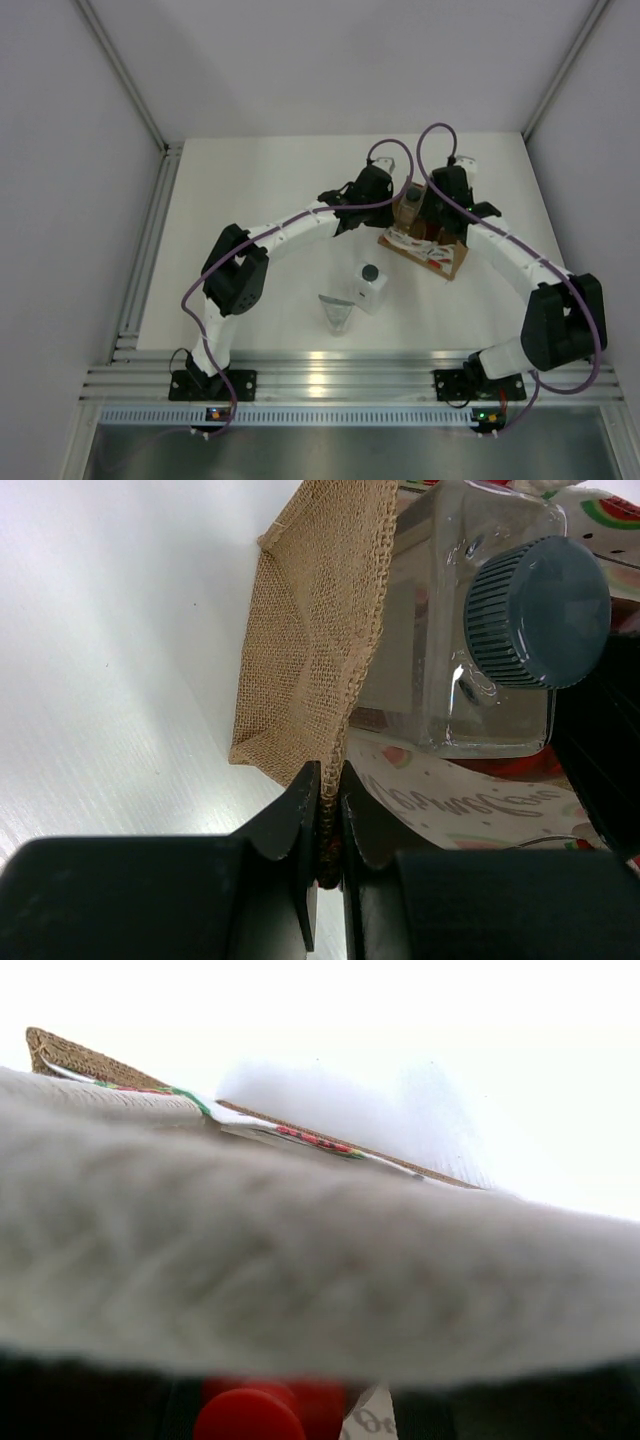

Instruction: Take the personal care products out of the canvas bag

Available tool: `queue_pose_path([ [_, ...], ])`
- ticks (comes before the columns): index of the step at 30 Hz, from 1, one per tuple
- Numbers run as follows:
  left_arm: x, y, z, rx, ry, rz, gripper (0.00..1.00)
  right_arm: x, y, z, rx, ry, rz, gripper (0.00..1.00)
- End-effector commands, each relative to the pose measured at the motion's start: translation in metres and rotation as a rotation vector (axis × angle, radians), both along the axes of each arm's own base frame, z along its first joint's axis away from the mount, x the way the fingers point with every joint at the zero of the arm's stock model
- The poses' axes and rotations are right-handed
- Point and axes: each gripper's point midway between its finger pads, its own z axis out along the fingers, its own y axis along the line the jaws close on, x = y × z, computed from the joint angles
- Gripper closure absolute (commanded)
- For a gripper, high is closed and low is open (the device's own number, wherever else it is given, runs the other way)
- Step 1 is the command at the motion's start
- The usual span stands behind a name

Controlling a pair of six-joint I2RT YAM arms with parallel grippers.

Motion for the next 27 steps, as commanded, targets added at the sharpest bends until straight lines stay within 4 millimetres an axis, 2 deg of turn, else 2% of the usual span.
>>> queue_pose_path([
  [1,0.002,0.005,0.034,-0.04,-0.055,0.006,1.0,0.012,-0.016,0.06,0.009,-0.179,-0.051,1.0],
  [7,0.002,0.005,0.032,-0.037,-0.052,0.008,1.0,0.009,-0.021,0.077,-0.008,-0.206,-0.053,1.0],
  [15,0.002,0.004,0.034,-0.043,-0.052,0.008,1.0,0.005,-0.022,0.084,-0.01,-0.214,-0.043,1.0],
  [19,0.001,0.005,0.033,-0.042,-0.051,0.008,1.0,0.003,-0.022,0.095,-0.002,-0.24,-0.046,1.0],
  [21,0.001,0.004,0.032,-0.043,-0.047,0.008,1.0,0.003,-0.023,0.093,-0.008,-0.235,-0.044,1.0],
  [24,0.001,0.004,0.033,-0.046,-0.047,0.006,1.0,0.005,-0.024,0.078,-0.027,-0.196,-0.037,1.0],
  [27,0.001,0.003,0.033,-0.049,-0.046,0.006,1.0,0.005,-0.024,0.054,-0.047,-0.138,-0.031,1.0],
])
